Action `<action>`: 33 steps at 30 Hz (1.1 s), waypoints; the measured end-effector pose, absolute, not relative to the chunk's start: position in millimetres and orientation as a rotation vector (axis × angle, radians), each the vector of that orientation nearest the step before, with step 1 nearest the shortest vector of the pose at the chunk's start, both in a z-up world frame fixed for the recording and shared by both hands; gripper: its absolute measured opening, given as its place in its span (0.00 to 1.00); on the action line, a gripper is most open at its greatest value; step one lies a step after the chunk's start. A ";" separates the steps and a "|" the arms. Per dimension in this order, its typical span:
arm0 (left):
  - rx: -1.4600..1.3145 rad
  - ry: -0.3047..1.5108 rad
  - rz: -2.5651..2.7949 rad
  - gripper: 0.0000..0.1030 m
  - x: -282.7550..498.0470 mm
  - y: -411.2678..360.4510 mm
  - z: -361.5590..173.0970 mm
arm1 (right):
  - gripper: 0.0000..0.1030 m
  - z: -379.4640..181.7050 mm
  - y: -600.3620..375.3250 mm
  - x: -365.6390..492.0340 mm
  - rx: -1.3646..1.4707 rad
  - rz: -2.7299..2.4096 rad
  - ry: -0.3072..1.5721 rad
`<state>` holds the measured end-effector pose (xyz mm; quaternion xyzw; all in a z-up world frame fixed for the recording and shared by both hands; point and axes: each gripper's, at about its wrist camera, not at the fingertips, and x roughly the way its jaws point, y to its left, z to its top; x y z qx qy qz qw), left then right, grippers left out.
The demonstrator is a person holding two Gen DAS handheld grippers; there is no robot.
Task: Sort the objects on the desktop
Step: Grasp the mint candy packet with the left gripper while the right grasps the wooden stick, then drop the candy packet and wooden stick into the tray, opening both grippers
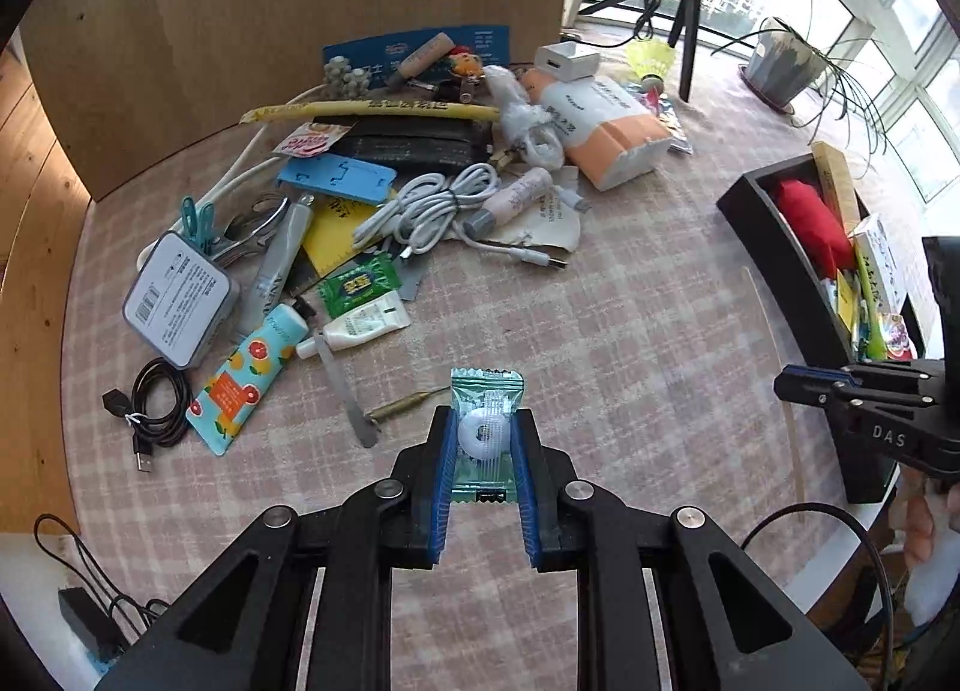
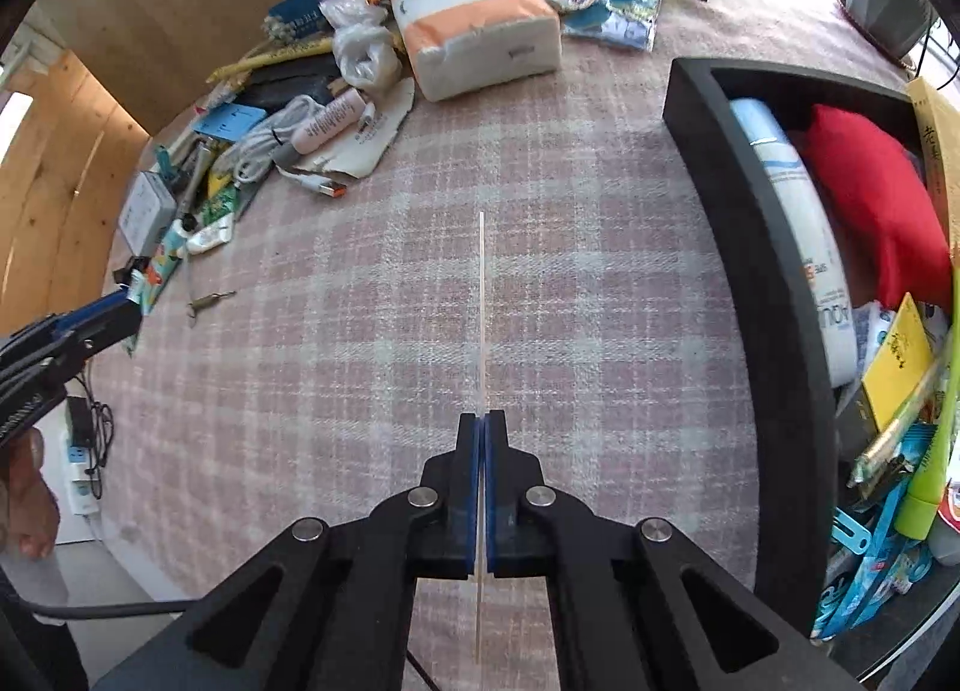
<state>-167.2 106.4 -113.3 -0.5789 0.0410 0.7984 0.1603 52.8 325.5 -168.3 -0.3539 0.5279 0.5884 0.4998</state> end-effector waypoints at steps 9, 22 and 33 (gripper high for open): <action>-1.564 0.114 2.218 0.19 -133.6 230.4 -83.1 | 0.01 -121.8 363.2 123.4 -0.809 1.461 1.186; -1.459 0.139 2.135 0.20 -103.1 442.1 -53.8 | 0.01 -98.3 332.8 290.2 -0.769 1.402 1.128; -1.366 0.202 2.227 0.52 -81.8 492.6 -25.8 | 0.22 -81.7 319.0 302.0 -0.777 1.424 0.998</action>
